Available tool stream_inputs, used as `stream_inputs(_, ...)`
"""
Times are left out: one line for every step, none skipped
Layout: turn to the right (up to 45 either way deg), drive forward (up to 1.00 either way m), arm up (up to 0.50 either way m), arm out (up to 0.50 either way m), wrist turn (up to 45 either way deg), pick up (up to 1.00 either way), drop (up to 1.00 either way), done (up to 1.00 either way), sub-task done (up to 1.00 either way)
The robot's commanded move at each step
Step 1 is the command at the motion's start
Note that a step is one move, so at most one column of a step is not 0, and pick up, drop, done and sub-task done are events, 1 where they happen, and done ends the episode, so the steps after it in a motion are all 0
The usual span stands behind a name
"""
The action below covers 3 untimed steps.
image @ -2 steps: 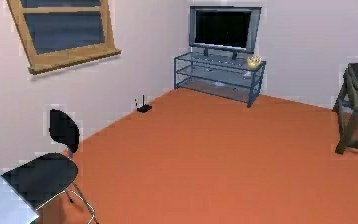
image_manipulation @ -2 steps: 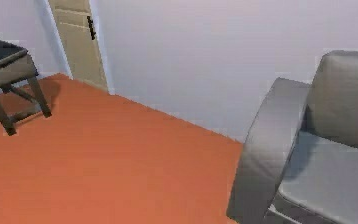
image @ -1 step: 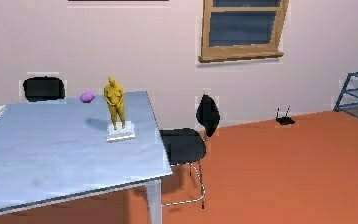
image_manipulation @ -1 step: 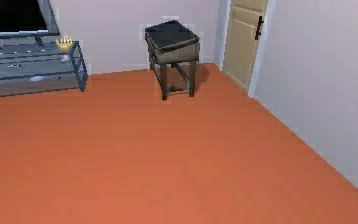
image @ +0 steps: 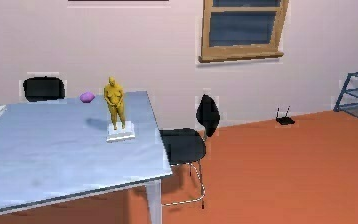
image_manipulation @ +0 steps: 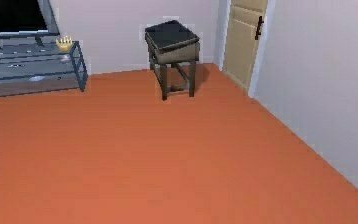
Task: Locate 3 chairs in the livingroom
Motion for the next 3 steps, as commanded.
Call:
stream_inputs(-45.0, 0.00, 0.00, 0.00, 0.0, 0.00, 0.00, 0.00, 0.00)
stream_inputs(-45.0, 0.00, 0.00, 0.00, 0.0, 0.00, 0.00, 0.00, 0.00)
stream_inputs(-45.0, 0.00, 0.00, 0.00, 0.0, 0.00, 0.00, 0.00, 0.00)
